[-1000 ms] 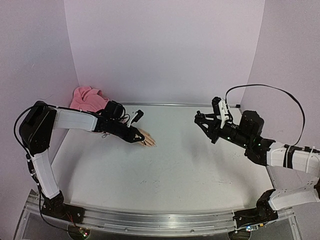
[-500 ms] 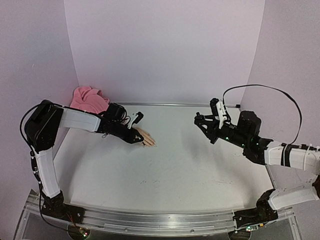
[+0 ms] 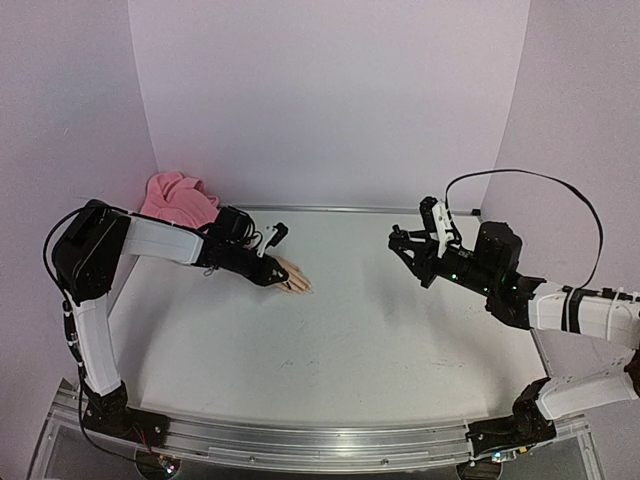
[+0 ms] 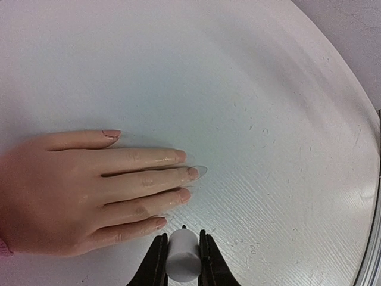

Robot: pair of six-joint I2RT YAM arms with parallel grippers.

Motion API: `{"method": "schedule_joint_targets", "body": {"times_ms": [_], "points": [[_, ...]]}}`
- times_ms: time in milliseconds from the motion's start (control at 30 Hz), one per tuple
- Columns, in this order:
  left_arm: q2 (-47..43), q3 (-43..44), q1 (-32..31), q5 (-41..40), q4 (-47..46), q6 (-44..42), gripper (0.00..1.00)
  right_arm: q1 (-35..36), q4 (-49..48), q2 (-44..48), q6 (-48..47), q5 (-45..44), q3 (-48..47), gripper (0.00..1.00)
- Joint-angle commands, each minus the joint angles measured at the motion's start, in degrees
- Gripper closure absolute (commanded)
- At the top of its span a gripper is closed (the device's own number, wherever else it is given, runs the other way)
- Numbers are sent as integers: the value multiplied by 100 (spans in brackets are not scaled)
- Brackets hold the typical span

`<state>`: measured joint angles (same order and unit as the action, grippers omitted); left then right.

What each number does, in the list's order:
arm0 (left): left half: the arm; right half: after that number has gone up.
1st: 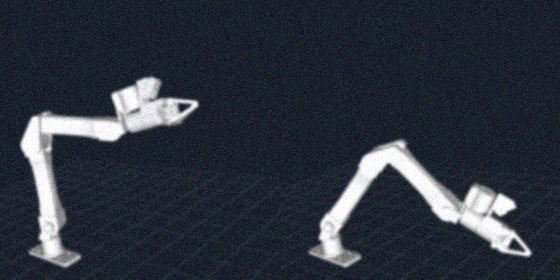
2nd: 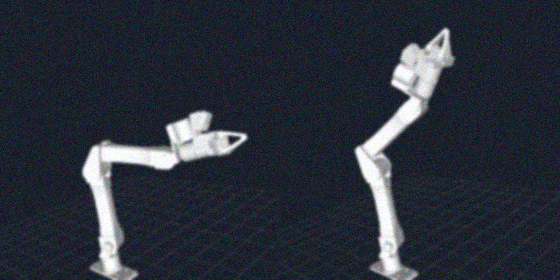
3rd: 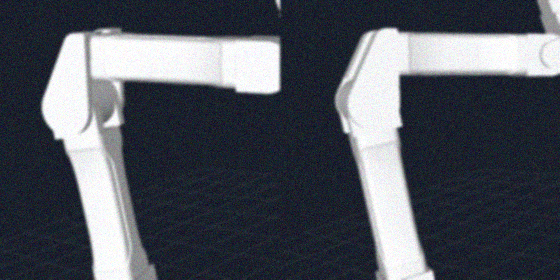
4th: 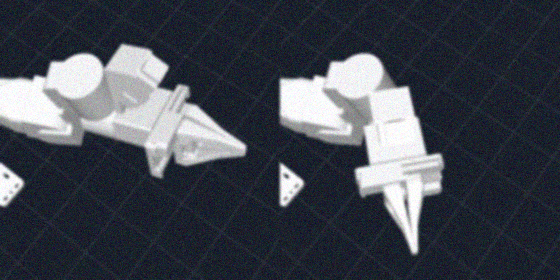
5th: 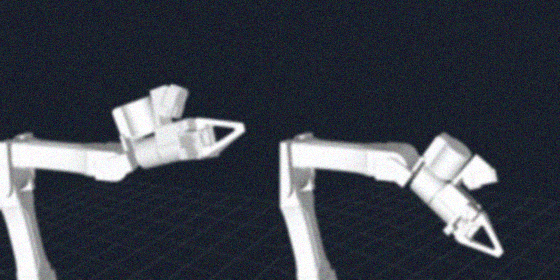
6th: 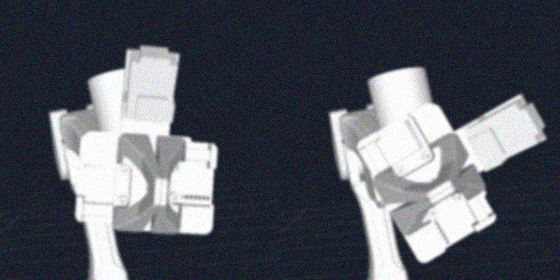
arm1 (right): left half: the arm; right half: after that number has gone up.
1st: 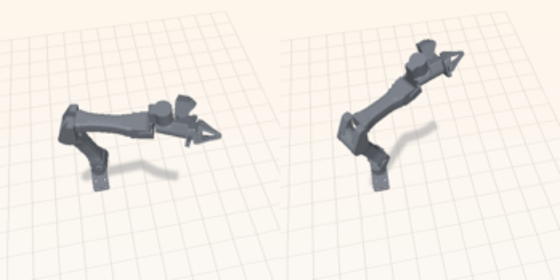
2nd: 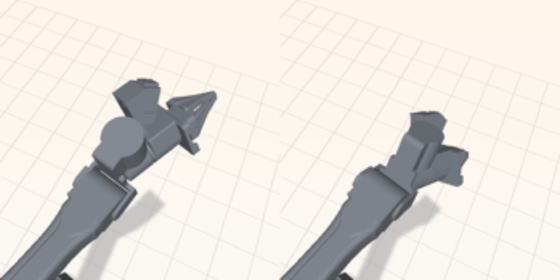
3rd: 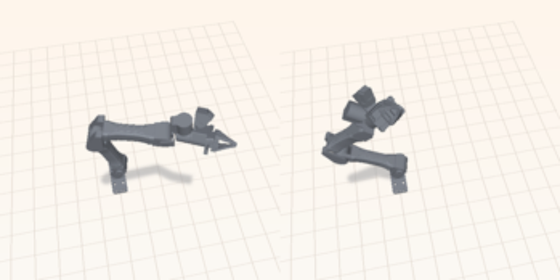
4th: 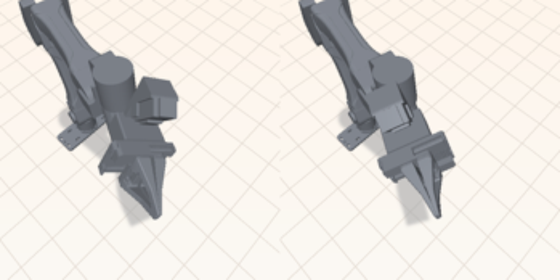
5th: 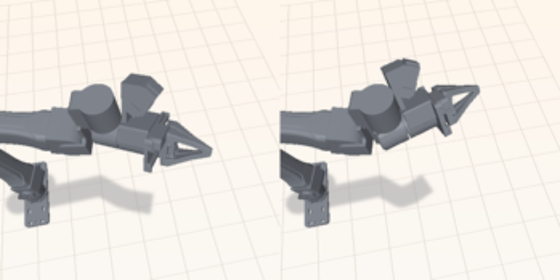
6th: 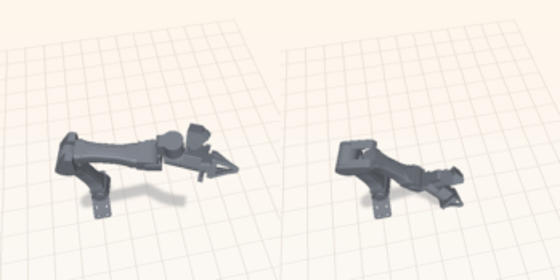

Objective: Paint the nails

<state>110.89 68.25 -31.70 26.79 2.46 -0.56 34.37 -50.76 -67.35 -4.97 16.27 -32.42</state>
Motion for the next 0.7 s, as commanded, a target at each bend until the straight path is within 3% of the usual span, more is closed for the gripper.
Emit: {"method": "schedule_joint_targets", "body": {"times_ms": [0, 667], "points": [[81, 285, 28, -49, -218, -104, 100, -35, -382, 39, -61, 92, -158, 100], [208, 356, 24, -73, -210, -173, 100, -36, -382, 3, -39, 126, -153, 100]]}}
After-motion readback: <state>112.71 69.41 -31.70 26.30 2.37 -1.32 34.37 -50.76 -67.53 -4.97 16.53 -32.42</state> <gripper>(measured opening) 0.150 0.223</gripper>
